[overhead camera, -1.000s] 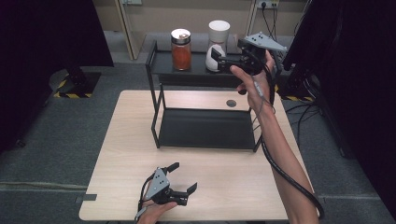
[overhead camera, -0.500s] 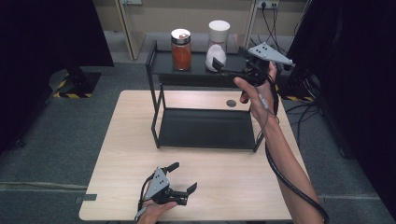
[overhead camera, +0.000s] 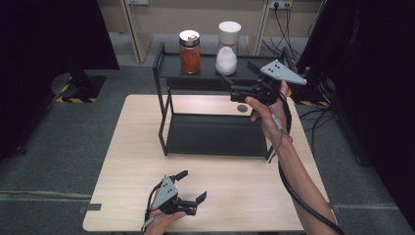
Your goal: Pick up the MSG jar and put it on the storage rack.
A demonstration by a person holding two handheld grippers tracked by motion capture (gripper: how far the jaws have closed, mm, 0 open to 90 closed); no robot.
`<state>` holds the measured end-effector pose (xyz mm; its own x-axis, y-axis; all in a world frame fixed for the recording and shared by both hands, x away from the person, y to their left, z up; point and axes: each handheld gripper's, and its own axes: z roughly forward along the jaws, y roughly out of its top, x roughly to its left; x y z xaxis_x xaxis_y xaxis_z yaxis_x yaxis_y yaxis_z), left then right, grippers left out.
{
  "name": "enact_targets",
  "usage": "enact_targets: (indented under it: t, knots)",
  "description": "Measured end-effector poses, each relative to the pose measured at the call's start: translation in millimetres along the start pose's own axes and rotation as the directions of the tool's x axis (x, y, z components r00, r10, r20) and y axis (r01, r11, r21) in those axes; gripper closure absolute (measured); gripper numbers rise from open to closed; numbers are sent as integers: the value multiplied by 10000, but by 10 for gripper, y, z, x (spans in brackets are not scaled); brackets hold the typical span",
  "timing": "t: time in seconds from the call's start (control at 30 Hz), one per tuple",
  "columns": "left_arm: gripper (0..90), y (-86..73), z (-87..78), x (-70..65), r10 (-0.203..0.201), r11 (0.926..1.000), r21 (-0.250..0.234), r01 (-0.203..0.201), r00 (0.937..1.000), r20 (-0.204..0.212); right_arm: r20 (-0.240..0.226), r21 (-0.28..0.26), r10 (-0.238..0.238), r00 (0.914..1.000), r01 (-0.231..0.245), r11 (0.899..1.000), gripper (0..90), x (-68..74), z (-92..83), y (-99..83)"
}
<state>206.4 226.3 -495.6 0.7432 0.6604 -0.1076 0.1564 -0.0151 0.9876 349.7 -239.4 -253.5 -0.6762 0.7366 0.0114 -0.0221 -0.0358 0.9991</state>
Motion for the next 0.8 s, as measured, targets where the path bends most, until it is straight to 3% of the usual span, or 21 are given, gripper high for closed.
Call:
enact_targets:
  t: [0.1, 0.8]
  knots:
    - [18, 0, 0, 0, -4, 10000, -1, 4, 10000, -6, -39, 29, -204, 9998, 204, 9998, 2, 32, -47, -53]
    - [18, -6, 3, -5, -4, 10000, 6, 4, 10000, -46, -419, -9, -285, 9987, 285, 9996, 2, 89, -296, -311]
